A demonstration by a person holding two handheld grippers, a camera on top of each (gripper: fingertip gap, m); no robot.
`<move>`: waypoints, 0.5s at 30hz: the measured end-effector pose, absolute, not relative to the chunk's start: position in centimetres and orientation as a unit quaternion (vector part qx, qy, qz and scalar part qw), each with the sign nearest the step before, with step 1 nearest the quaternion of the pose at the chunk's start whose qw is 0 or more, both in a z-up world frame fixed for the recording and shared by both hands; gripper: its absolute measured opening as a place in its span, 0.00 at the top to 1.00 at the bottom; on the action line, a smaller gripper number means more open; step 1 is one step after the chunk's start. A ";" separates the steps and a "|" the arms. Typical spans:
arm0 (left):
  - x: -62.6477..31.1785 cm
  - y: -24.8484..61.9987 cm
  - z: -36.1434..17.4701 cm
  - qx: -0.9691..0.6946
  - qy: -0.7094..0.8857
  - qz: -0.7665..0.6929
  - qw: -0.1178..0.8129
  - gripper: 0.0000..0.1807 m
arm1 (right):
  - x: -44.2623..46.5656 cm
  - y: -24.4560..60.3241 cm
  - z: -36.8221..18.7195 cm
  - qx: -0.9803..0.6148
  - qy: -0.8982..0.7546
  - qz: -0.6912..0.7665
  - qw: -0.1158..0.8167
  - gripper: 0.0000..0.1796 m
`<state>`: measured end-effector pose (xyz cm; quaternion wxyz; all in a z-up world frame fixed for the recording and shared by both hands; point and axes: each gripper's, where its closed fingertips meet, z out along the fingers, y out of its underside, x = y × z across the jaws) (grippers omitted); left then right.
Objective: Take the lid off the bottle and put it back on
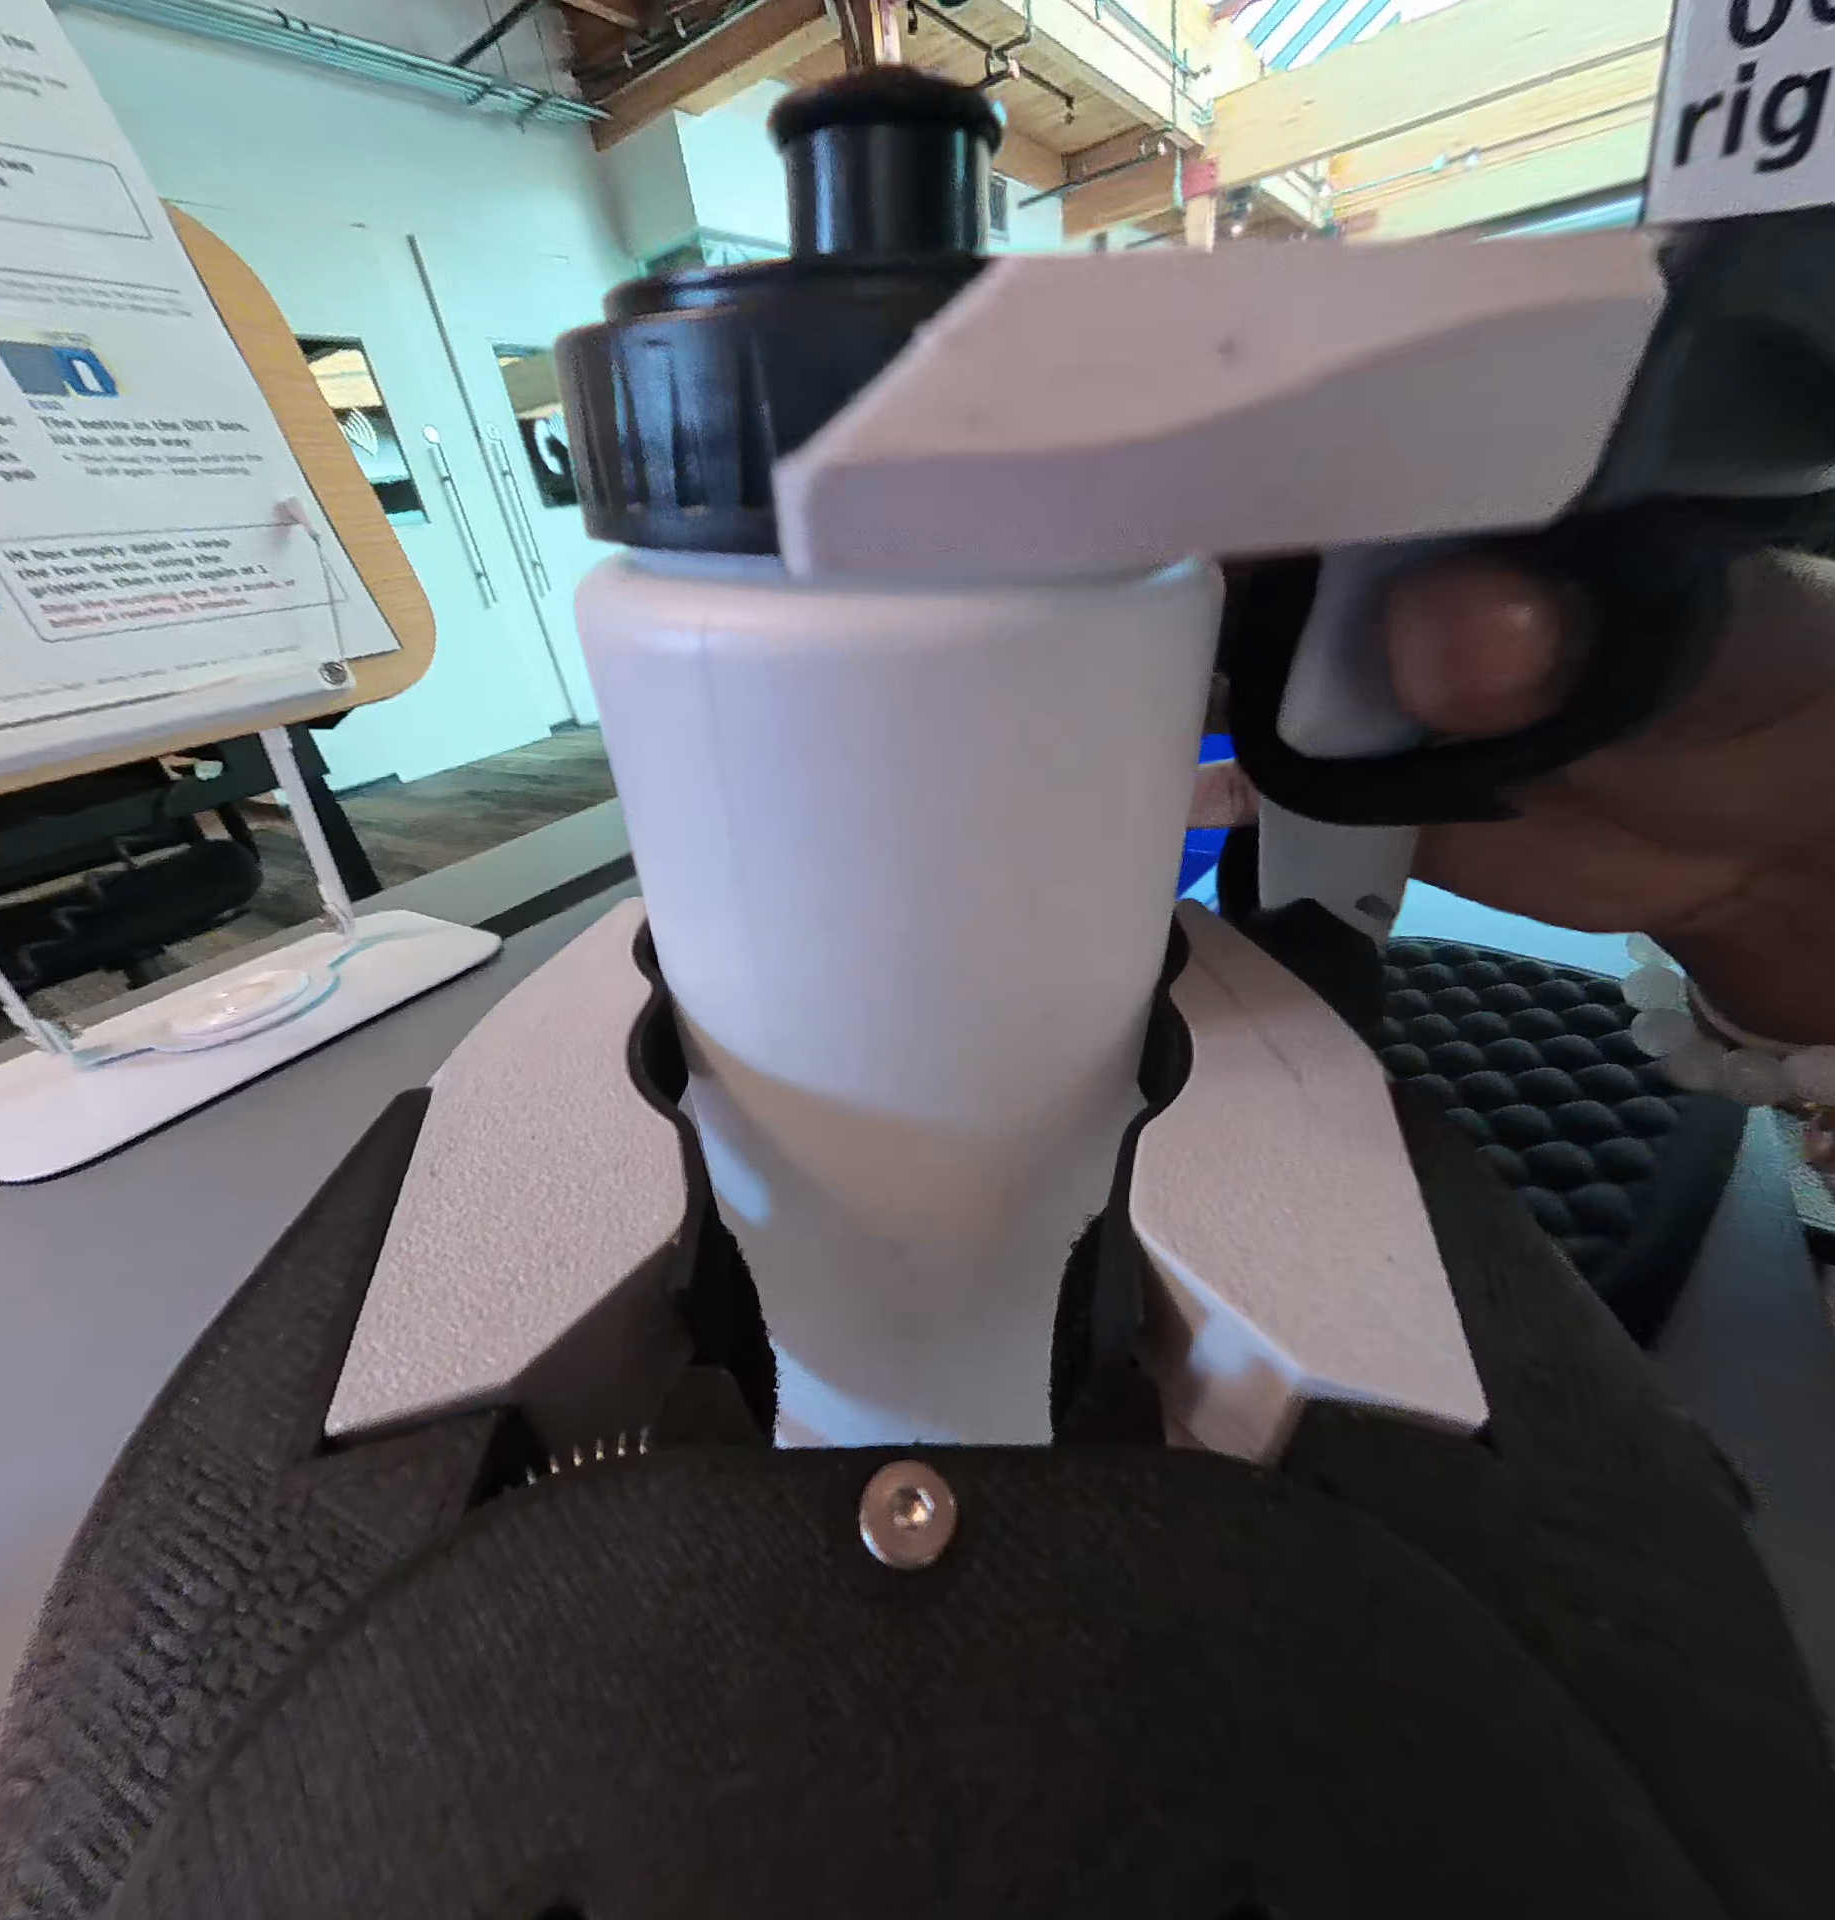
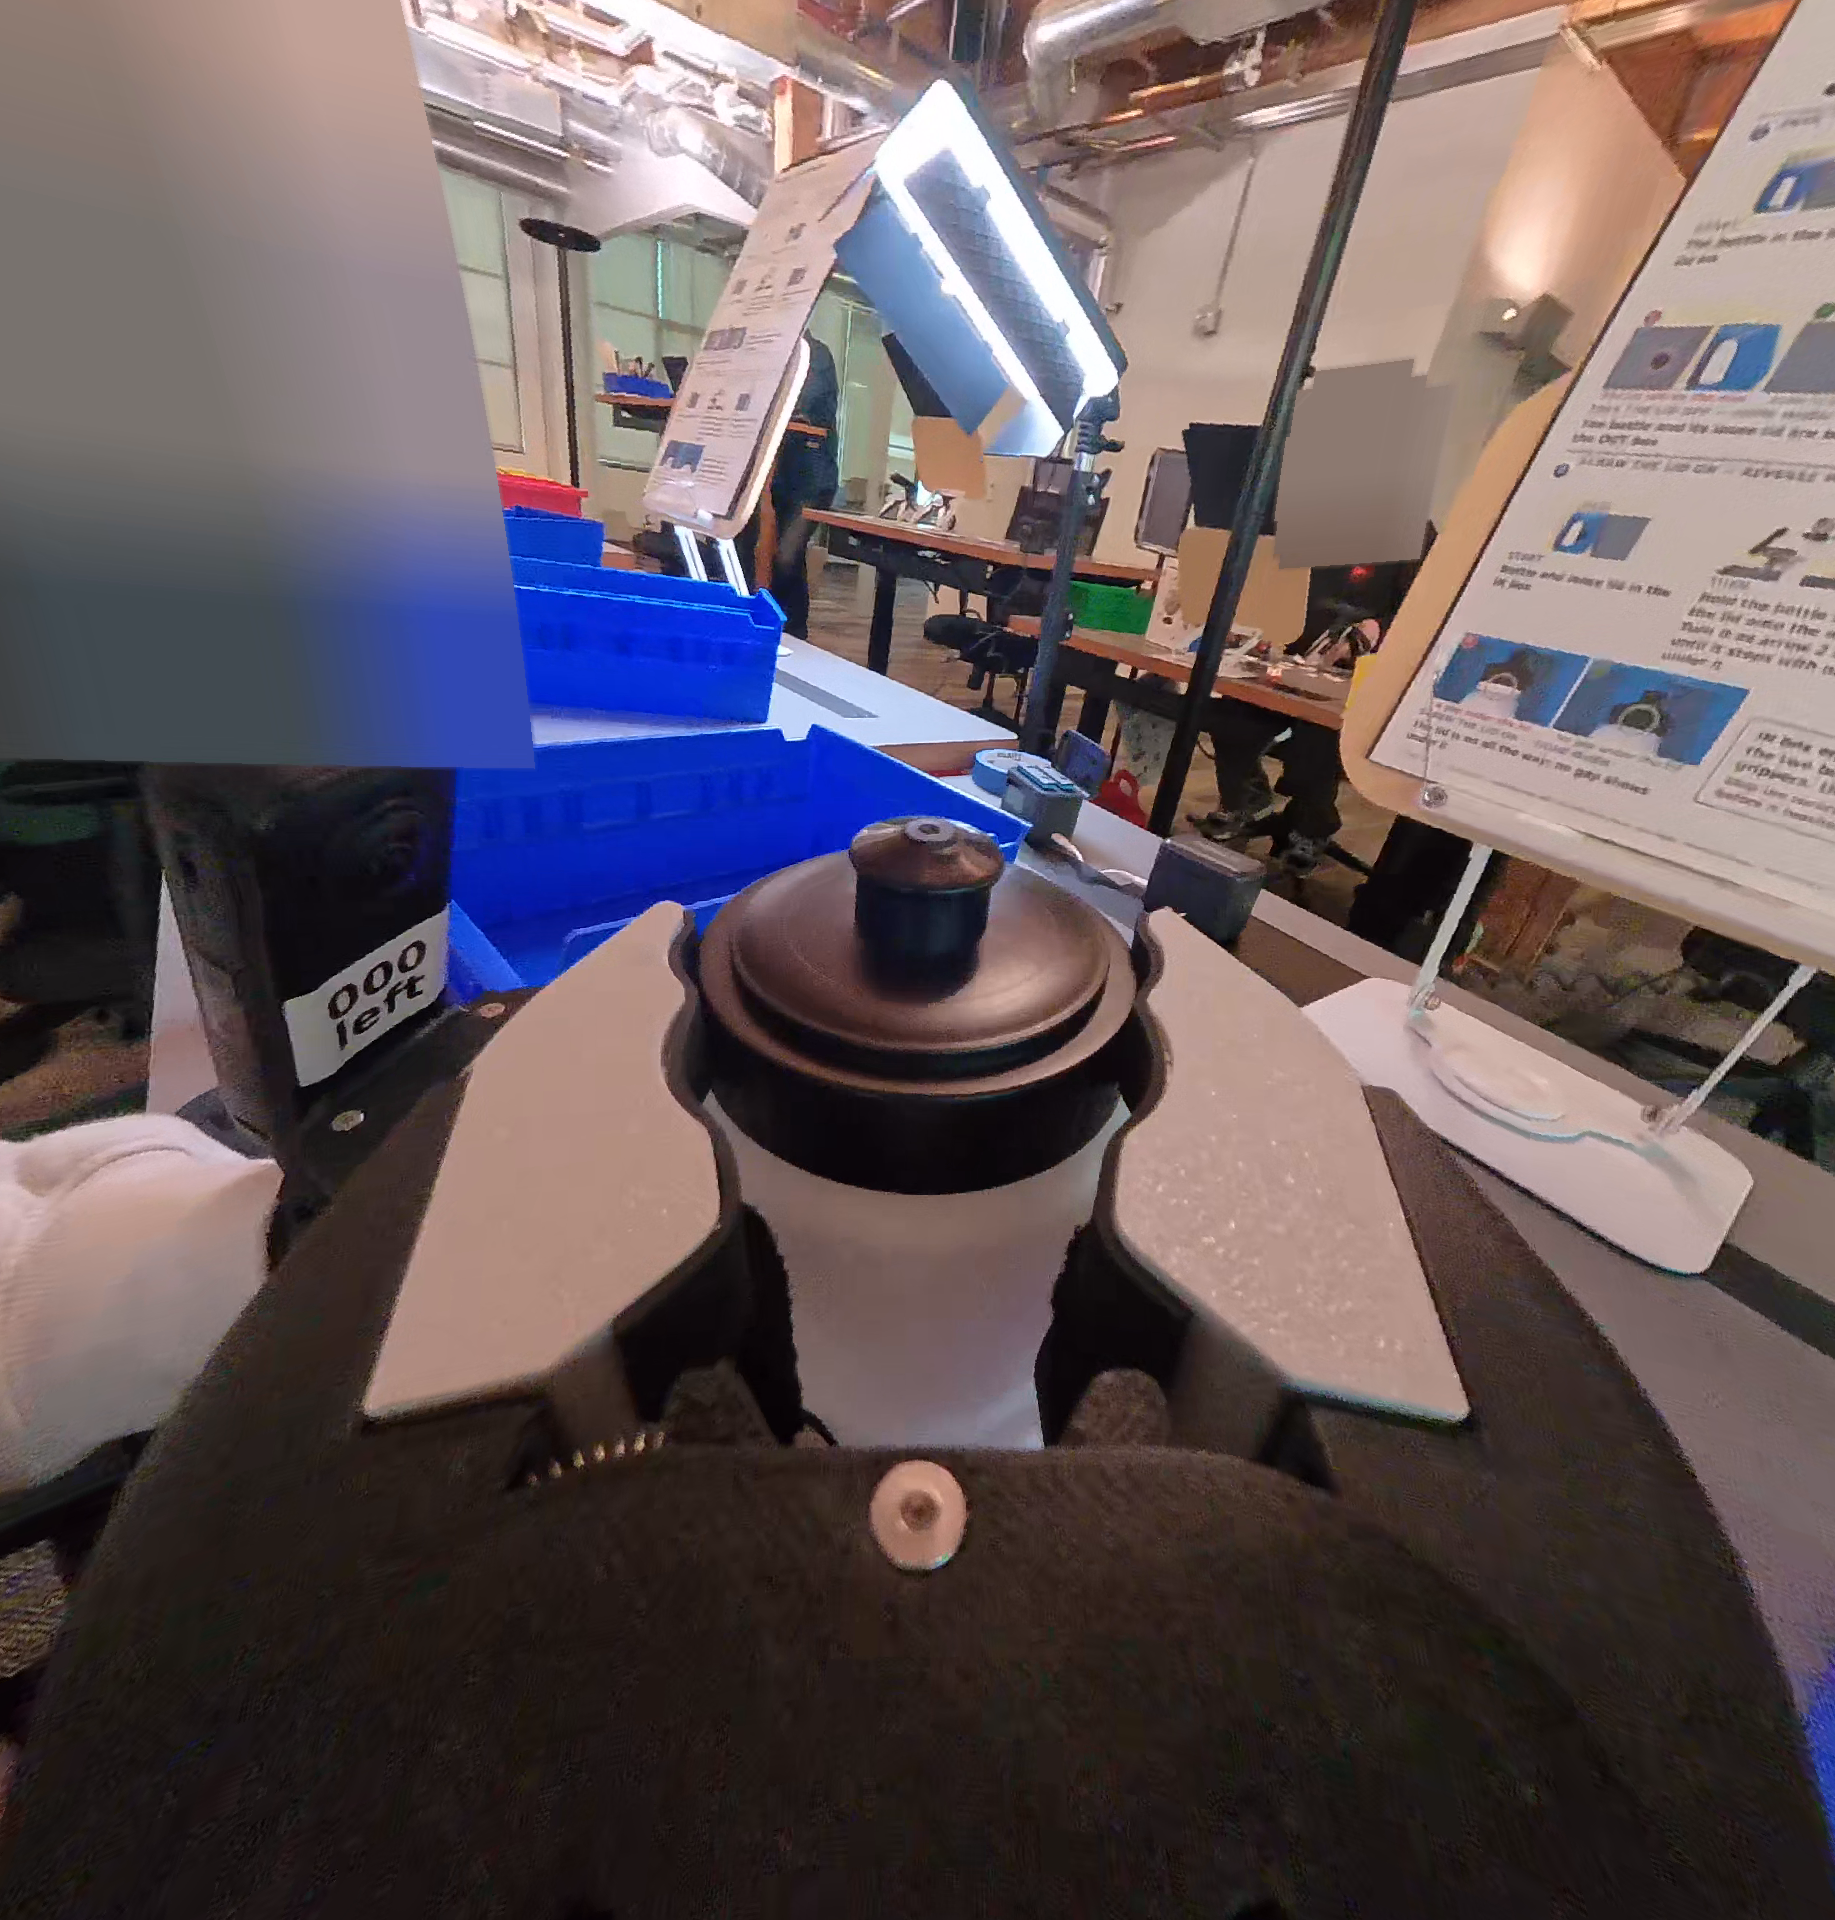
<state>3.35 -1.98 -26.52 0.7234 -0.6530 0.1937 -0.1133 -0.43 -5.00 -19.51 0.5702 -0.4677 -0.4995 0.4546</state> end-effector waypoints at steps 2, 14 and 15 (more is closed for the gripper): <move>2.5 -2.0 -26.0 -0.647 0.172 -0.117 0.734 0.51 | -0.7 -5.9 -19.7 -0.424 -0.533 0.448 0.579 0.48; -5.2 -4.6 -19.8 -0.400 -0.117 -0.508 0.754 0.52 | 1.8 -7.4 -22.1 -0.243 -0.571 0.309 0.721 0.24; -5.1 -4.9 -19.5 -0.391 -0.111 -0.513 0.756 0.52 | 2.1 -7.5 -22.4 -0.211 -0.572 0.272 0.745 0.26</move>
